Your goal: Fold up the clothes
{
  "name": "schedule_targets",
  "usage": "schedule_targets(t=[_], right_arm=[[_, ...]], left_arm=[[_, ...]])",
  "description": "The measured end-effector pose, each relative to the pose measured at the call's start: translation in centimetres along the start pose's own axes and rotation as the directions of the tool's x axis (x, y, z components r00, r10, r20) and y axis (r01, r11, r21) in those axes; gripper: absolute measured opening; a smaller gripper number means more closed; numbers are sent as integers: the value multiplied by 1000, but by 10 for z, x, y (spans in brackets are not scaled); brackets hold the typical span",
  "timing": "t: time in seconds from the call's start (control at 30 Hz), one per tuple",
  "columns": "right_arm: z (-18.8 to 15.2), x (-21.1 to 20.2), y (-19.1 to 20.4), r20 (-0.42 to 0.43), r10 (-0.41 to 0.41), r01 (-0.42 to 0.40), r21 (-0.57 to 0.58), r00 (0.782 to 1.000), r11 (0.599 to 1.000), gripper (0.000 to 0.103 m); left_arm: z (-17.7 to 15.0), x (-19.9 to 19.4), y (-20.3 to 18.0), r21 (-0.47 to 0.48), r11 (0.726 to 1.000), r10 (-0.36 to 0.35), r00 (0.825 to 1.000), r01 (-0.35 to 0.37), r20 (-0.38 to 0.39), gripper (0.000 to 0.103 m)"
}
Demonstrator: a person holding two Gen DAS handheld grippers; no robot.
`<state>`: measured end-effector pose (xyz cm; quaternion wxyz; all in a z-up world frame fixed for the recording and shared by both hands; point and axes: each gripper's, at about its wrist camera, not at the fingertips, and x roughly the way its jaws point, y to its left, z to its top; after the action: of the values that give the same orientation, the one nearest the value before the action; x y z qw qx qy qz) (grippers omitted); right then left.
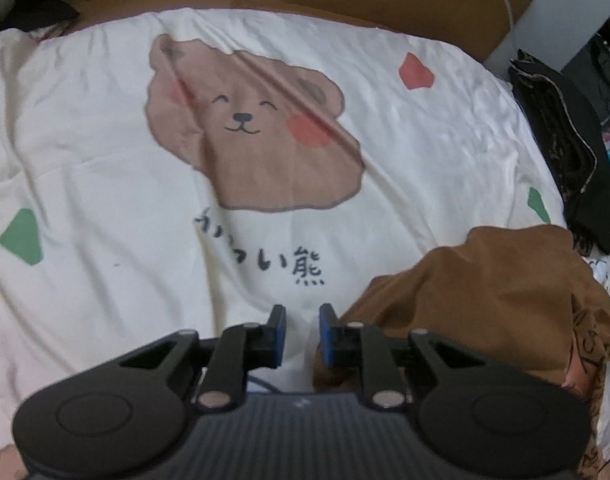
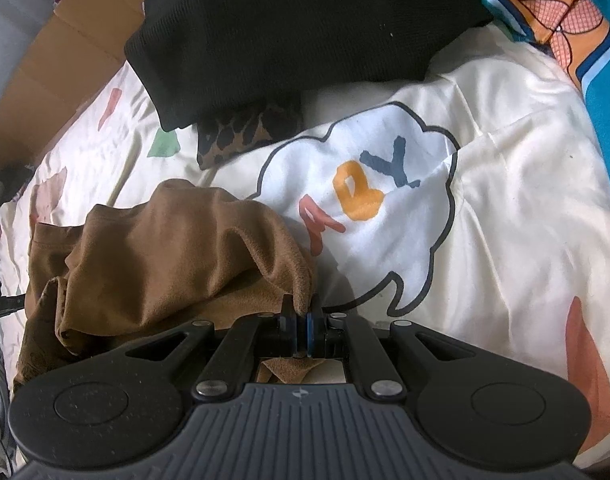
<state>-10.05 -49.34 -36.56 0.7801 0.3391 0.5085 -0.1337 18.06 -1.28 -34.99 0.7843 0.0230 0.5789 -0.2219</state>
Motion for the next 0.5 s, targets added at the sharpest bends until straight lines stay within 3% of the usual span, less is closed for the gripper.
schedule_targets(t=[0.5], right_arm=[[1,3,-3,-32,12,-12,5,999,1000,2]], left_arm=[[-7,-13,4,2,994,-109,994,109,17,20]])
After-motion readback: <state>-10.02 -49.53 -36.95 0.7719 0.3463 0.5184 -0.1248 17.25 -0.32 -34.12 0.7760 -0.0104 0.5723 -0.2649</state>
